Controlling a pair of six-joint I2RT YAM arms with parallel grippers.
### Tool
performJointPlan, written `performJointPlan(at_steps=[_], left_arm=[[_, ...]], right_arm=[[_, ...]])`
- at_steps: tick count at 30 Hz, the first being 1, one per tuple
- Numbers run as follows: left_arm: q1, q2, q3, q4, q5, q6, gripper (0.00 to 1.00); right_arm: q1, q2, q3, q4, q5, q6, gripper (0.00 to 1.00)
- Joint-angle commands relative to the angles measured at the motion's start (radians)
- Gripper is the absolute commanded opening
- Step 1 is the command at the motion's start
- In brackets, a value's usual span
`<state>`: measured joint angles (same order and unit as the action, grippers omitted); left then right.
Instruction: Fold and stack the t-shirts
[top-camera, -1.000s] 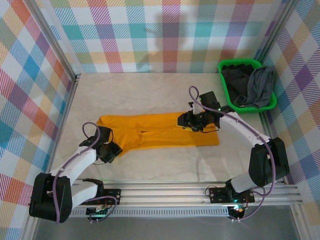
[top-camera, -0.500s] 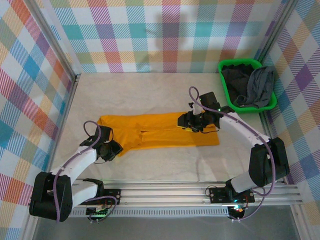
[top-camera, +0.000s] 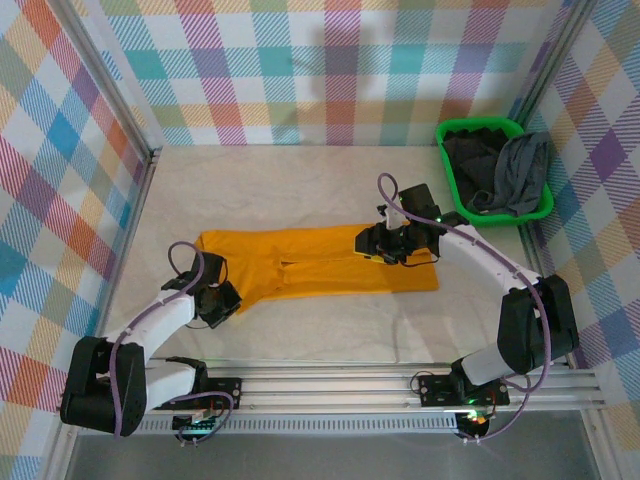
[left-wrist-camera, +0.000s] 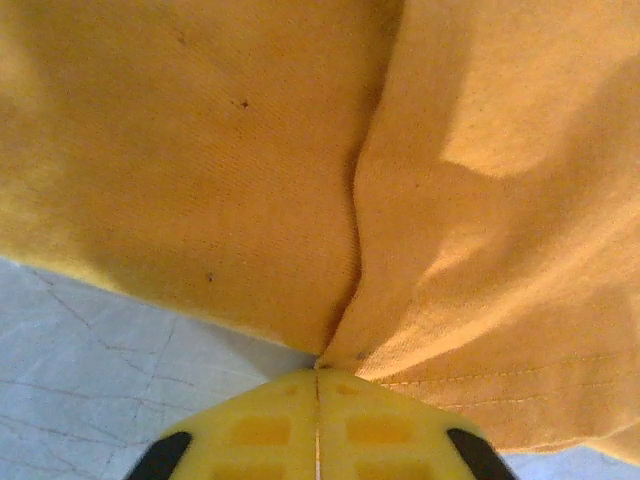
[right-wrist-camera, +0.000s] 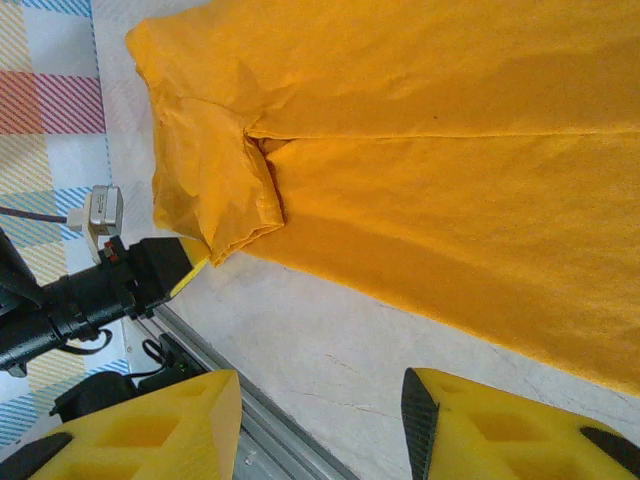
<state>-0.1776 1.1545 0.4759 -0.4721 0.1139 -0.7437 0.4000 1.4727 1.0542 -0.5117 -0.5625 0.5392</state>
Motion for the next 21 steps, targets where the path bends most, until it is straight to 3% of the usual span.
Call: performJointPlan(at_steps=[1,5,21], left_arm=[[0.004,-0.052,0.042,-0.035,-0.035,-0.003,0.0],[0.005,-0.094,0.085,-0.095,-0.065,-0.01,0.0],[0.022,-0.019,0.216,-0.175,-0.196,0.1,0.0]], right_arm=[[0.006,-0.005,-0.003,0.012,-0.019,0.002,0.47],[0.007,-0.008,-0.011,0.014,-0.019,0.004,0.47],[0.007,-0.011,-0.008,-0.002,-0.005,-0.004,0.47]])
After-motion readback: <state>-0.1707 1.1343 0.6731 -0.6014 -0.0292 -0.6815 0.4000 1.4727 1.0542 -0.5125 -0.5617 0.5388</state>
